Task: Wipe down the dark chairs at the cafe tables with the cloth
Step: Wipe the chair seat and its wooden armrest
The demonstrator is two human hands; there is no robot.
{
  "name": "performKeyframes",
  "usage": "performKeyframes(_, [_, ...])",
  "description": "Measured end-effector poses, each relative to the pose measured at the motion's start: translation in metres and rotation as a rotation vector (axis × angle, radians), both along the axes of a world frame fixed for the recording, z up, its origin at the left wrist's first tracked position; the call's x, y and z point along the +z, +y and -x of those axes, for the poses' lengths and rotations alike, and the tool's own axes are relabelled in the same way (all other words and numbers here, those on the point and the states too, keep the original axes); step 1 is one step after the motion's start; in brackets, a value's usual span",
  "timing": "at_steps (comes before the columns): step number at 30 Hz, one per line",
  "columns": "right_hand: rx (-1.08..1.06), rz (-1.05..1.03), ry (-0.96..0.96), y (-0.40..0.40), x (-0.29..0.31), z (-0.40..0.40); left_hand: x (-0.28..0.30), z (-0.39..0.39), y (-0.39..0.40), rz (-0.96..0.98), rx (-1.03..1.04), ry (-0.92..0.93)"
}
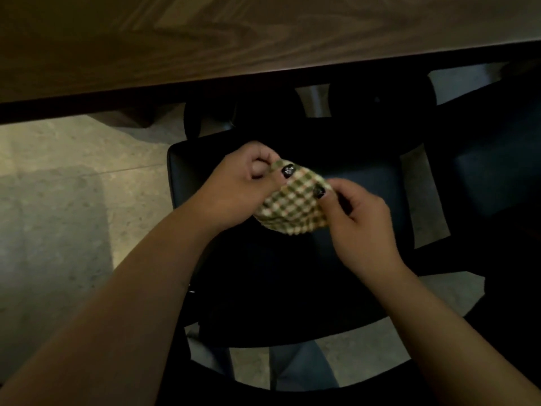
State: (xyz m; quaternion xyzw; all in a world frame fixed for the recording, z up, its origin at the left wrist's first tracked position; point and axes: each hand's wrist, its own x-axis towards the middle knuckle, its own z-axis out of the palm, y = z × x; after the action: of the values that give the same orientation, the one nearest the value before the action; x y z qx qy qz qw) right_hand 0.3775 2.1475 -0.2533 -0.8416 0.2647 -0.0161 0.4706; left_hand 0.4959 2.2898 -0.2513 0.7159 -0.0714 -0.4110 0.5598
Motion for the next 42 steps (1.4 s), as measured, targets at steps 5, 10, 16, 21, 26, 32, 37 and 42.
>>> performKeyframes(5, [-0.097, -0.441, -0.002, 0.006, 0.002, -0.008, 0.002, -0.015, 0.014, -0.059, -0.030, -0.035])
performKeyframes(10, [-0.078, -0.142, 0.032, 0.016, -0.011, -0.027, -0.002, -0.035, 0.036, -0.234, 0.116, -0.182])
performKeyframes(16, [0.264, 0.212, -0.116, 0.057, -0.055, -0.073, -0.023, -0.049, 0.086, -0.366, 0.345, -0.051])
performKeyframes(21, [0.538, 0.311, 0.142, 0.102, -0.124, -0.077, -0.044, -0.044, 0.136, -0.381, 0.514, 0.093])
performKeyframes(26, [0.660, 0.651, 0.231, 0.111, -0.161, -0.090, -0.067, -0.031, 0.159, -0.378, 0.534, 0.151])
performKeyframes(32, [0.695, 0.800, 0.211, 0.119, -0.173, -0.100, -0.083, -0.025, 0.162, -0.348, 0.505, 0.180])
performKeyframes(37, [0.644, 0.744, 0.199, 0.141, -0.178, -0.156, -0.093, -0.028, 0.156, -0.355, 0.513, 0.157])
performKeyframes(42, [0.876, 0.784, 0.123, 0.154, -0.178, -0.163, -0.096, -0.035, 0.149, -0.380, 0.604, 0.141])
